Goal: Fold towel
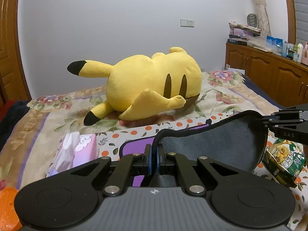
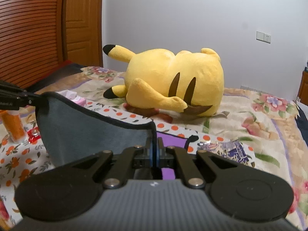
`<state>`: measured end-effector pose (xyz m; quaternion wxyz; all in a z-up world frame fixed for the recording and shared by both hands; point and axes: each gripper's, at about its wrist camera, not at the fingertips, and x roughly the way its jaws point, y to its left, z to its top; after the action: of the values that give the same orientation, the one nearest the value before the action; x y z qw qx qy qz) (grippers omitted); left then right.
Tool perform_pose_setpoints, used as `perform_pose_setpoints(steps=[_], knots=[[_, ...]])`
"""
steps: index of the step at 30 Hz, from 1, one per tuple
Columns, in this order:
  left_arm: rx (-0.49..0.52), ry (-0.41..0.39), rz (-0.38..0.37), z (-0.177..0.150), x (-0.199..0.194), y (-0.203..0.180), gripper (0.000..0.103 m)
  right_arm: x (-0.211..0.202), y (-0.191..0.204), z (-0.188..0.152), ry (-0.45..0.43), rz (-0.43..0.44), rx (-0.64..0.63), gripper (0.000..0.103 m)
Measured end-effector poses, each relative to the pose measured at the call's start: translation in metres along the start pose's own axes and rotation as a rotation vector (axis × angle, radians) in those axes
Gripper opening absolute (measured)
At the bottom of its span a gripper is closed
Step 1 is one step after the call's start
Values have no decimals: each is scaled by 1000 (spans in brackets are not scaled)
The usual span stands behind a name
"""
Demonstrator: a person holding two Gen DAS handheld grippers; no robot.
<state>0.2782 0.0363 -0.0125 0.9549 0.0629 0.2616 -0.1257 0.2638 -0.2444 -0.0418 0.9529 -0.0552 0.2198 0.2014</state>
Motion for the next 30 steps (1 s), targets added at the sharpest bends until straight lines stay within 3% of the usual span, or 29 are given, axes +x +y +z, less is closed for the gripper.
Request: perform_pose_setpoints(steps=[13,30], knots=[[24,-25,24,25,21,3,6,29,-6,13,-35,-35,24,3],[-32,-37,130,42,84,19,6,87,-21,21,-10,-139,-16,4]])
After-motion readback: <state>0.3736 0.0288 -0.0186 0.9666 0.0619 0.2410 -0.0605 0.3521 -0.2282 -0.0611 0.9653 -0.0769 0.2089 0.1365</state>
